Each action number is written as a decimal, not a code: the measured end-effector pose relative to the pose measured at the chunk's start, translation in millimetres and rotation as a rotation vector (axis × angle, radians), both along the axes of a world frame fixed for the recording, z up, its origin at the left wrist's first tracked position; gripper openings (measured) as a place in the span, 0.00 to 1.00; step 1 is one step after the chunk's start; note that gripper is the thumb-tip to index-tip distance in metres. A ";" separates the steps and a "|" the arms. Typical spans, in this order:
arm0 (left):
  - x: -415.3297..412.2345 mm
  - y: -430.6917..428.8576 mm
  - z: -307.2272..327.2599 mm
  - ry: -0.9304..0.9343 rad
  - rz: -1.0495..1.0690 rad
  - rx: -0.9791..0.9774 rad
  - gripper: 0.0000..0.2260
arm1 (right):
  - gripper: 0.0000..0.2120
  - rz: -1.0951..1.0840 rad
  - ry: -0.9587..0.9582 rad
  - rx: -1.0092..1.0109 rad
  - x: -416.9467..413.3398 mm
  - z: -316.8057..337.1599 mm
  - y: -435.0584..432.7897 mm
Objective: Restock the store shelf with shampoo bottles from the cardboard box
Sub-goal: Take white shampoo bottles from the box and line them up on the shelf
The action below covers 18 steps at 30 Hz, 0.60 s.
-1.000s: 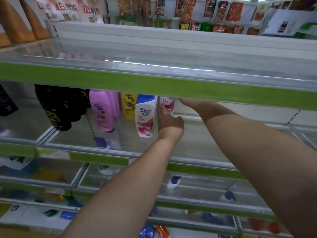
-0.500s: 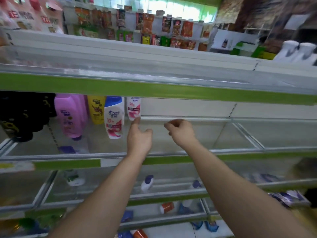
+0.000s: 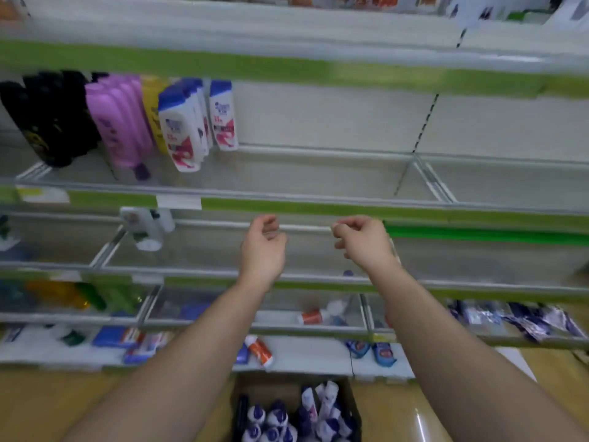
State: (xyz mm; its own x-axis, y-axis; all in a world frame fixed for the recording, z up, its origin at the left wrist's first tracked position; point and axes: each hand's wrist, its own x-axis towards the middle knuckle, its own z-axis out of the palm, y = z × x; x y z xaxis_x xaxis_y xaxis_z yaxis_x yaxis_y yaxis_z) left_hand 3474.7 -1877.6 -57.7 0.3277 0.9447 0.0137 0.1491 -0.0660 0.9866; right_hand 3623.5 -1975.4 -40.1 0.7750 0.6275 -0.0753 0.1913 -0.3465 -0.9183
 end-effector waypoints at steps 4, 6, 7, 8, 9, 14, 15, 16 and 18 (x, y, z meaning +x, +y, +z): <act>3.4 -53.4 -56.5 0.220 0.008 -0.095 0.14 | 0.07 0.053 0.094 -0.134 11.6 -53.9 -50.1; 3.5 -74.5 -80.6 0.276 0.006 -0.163 0.14 | 0.08 0.057 0.135 -0.222 16.3 -87.0 -71.2; 3.4 -83.7 -90.6 0.322 -0.001 -0.189 0.14 | 0.08 0.061 0.156 -0.266 17.4 -103.2 -81.4; 3.8 -91.9 -101.8 0.368 -0.012 -0.216 0.14 | 0.08 0.070 0.178 -0.310 18.9 -120.2 -90.8; 4.3 -99.4 -113.8 0.396 -0.030 -0.240 0.15 | 0.09 0.082 0.198 -0.361 18.1 -133.6 -100.8; 11.9 -121.8 -179.4 0.483 -0.166 -0.363 0.18 | 0.11 0.114 0.267 -0.569 19.9 -215.1 -135.8; 12.6 -124.7 -194.5 0.506 -0.193 -0.372 0.18 | 0.11 0.123 0.272 -0.598 20.1 -234.5 -139.0; 12.8 -126.8 -211.3 0.526 -0.212 -0.385 0.18 | 0.10 0.139 0.280 -0.634 19.7 -251.6 -141.8; 12.9 -129.3 -246.3 0.546 -0.232 -0.431 0.18 | 0.09 0.130 0.314 -0.662 18.9 -287.4 -143.9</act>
State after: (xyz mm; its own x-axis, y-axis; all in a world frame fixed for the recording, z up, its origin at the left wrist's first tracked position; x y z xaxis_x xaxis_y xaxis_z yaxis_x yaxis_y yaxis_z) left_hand 3487.6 -2007.0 -304.0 0.3739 0.7348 -0.5660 0.6566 0.2213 0.7210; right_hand 3642.5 -2119.3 -327.5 0.5773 0.4592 -0.6751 0.0320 -0.8389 -0.5433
